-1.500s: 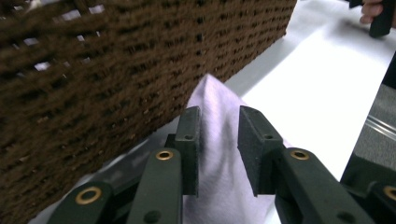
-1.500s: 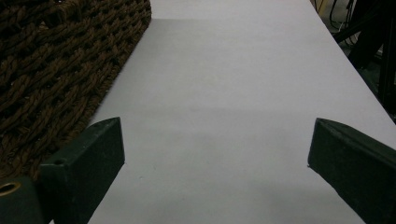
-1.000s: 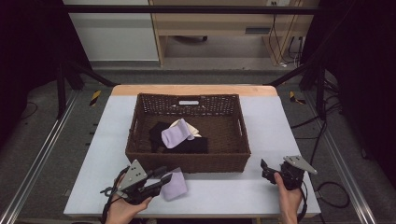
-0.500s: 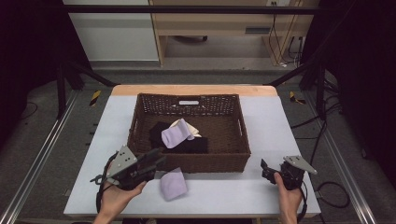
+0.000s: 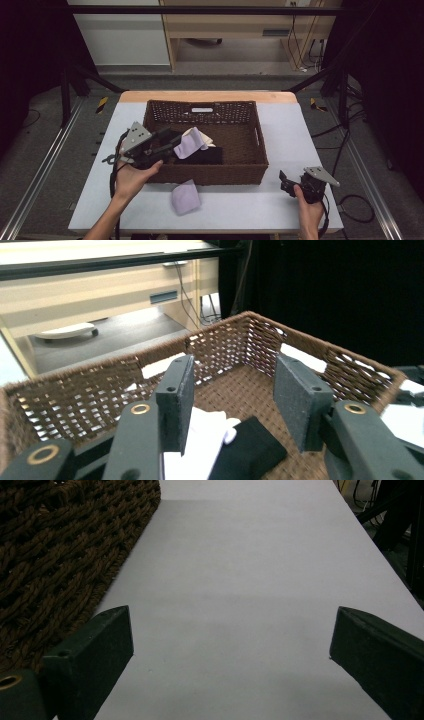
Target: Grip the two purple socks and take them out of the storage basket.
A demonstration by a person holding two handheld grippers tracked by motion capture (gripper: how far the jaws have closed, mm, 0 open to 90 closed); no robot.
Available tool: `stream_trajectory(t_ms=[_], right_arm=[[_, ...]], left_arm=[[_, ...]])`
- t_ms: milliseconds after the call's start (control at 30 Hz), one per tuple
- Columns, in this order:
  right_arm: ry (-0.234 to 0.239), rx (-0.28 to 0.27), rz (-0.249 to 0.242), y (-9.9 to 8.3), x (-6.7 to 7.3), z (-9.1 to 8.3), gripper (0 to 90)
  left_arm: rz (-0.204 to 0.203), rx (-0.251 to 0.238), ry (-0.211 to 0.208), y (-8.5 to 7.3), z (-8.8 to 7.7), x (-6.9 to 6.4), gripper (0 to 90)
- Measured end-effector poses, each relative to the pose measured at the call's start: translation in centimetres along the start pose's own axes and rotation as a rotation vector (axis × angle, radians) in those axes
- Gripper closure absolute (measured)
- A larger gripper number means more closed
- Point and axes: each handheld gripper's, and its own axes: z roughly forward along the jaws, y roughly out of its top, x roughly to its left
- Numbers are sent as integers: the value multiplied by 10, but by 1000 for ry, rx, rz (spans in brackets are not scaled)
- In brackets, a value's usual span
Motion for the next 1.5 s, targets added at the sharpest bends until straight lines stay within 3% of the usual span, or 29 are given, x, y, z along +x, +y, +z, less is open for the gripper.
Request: stream_trajectory(t_ms=[367, 700, 1000, 1100, 1500], right_arm=[[6, 3, 3, 0, 0, 0, 42], [12, 3, 3, 0, -1, 0, 42], [12, 2, 5, 0, -1, 0, 42], [13, 2, 6, 0, -1, 0, 42], [14, 2, 8, 0, -1, 0, 42]], left_arm=[[-37, 0, 25, 18, 38, 9, 474], [-2, 34, 62, 22, 73, 8, 468], [-6, 83, 85, 9, 105, 8, 466], [-3, 120, 102, 0, 119, 10, 466], [-11, 219, 126, -28, 143, 14, 462]])
